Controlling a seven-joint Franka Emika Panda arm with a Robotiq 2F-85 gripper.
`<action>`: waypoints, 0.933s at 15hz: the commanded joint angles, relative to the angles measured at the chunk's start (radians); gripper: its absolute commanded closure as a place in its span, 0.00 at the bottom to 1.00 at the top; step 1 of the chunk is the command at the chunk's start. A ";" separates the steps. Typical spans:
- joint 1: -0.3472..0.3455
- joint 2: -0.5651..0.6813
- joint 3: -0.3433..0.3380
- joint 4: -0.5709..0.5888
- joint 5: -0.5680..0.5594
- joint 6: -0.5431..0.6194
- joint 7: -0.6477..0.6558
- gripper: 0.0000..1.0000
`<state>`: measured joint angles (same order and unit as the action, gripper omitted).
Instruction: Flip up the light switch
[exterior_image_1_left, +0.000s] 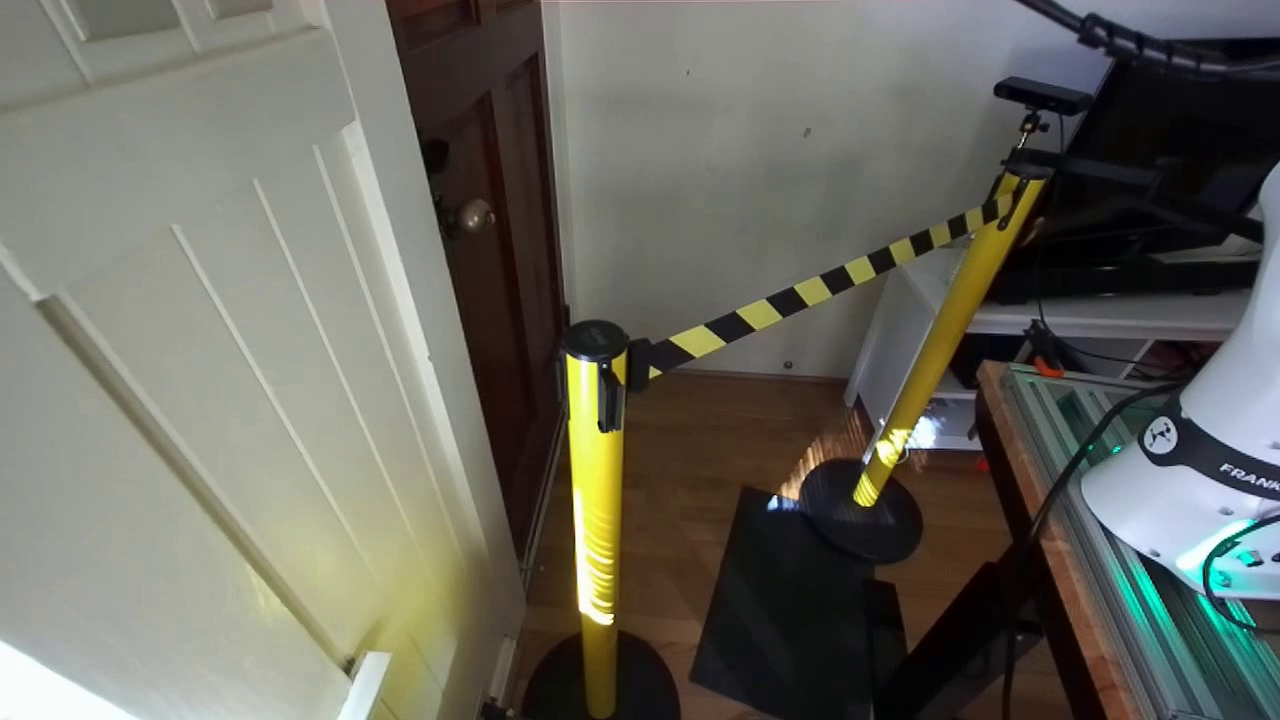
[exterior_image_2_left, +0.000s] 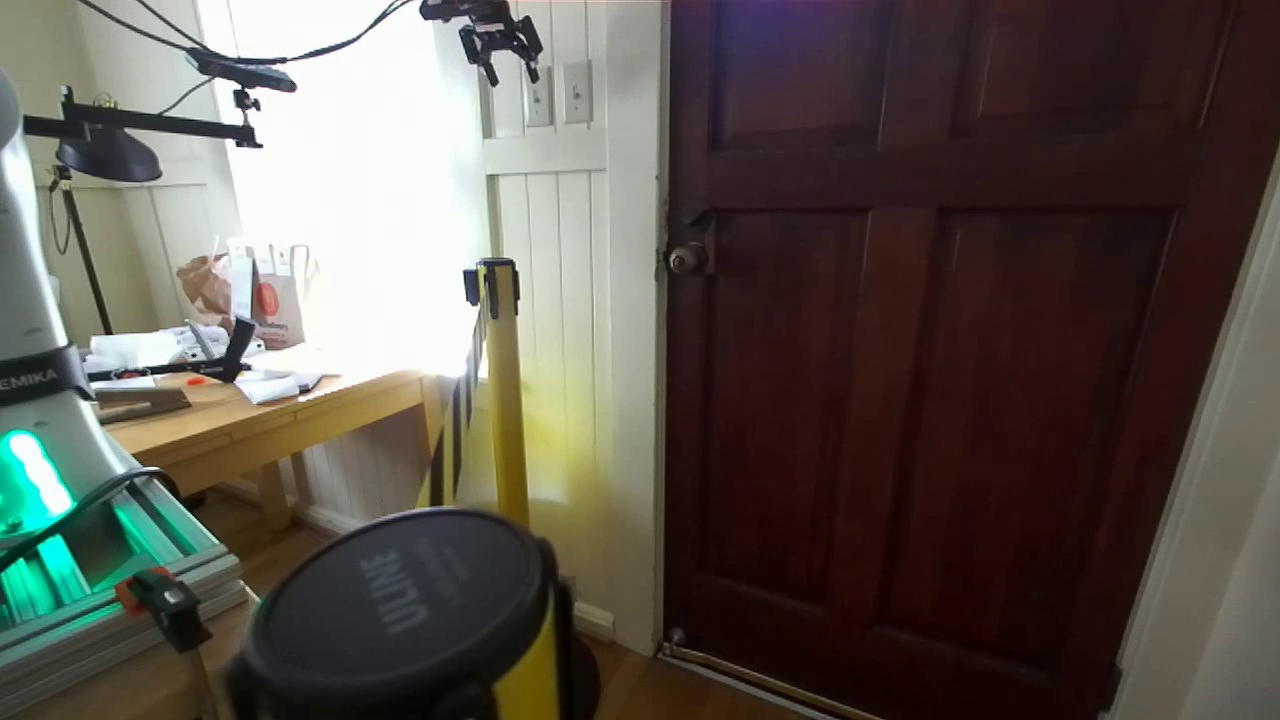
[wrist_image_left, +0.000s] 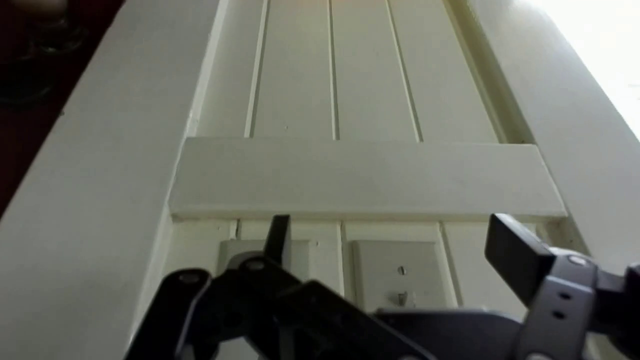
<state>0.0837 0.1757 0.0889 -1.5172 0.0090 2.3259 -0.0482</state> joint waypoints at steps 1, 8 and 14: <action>-0.003 0.114 -0.011 0.167 -0.020 0.002 -0.018 0.02; -0.027 0.207 -0.024 0.278 -0.002 0.033 -0.077 0.28; -0.036 0.260 -0.024 0.314 -0.006 0.067 -0.102 0.30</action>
<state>0.0495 0.3898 0.0641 -1.2596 0.0089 2.3779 -0.1270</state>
